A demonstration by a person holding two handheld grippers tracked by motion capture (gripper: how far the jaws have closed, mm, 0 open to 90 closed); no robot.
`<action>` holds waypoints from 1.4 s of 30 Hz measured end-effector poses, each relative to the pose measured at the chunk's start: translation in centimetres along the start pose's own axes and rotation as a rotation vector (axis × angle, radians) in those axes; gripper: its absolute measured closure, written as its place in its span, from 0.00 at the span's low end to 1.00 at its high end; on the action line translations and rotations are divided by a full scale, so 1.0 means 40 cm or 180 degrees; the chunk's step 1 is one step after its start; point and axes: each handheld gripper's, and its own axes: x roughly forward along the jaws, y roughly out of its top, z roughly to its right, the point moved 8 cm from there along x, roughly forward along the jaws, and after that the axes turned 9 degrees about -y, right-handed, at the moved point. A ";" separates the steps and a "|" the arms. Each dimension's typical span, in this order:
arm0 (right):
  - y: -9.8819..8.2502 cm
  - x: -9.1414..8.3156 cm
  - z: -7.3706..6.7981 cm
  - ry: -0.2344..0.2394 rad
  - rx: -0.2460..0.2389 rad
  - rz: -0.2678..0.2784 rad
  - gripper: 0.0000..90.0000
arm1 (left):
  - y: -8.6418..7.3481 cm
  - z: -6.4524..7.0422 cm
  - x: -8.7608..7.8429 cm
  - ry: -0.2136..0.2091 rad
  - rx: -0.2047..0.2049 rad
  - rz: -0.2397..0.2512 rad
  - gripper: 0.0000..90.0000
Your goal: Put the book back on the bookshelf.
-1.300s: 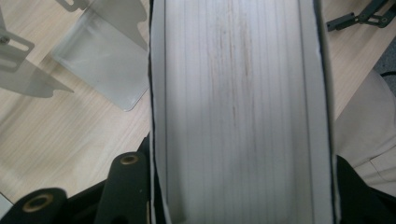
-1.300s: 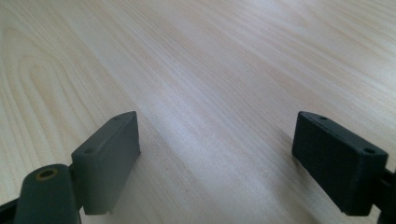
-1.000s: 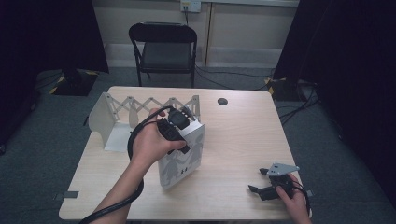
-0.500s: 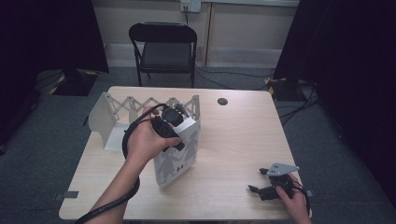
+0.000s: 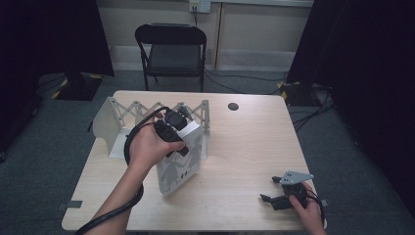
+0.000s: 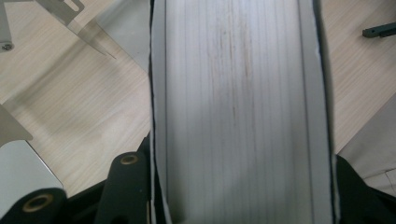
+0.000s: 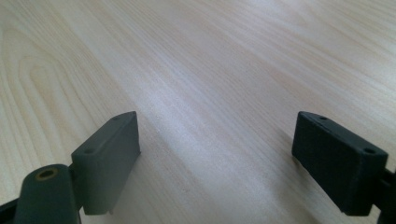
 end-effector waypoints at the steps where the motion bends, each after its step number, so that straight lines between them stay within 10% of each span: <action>1: 0.000 0.000 0.000 0.0000 0.0001 -0.0001 0.17 | 0.000 0.000 0.000 0.0000 0.0000 0.0000 0.57; 42: 0.000 0.000 0.000 0.0000 0.0001 -0.0001 0.16 | 0.042 -0.068 -0.002 0.0253 -0.0514 0.0232 0.57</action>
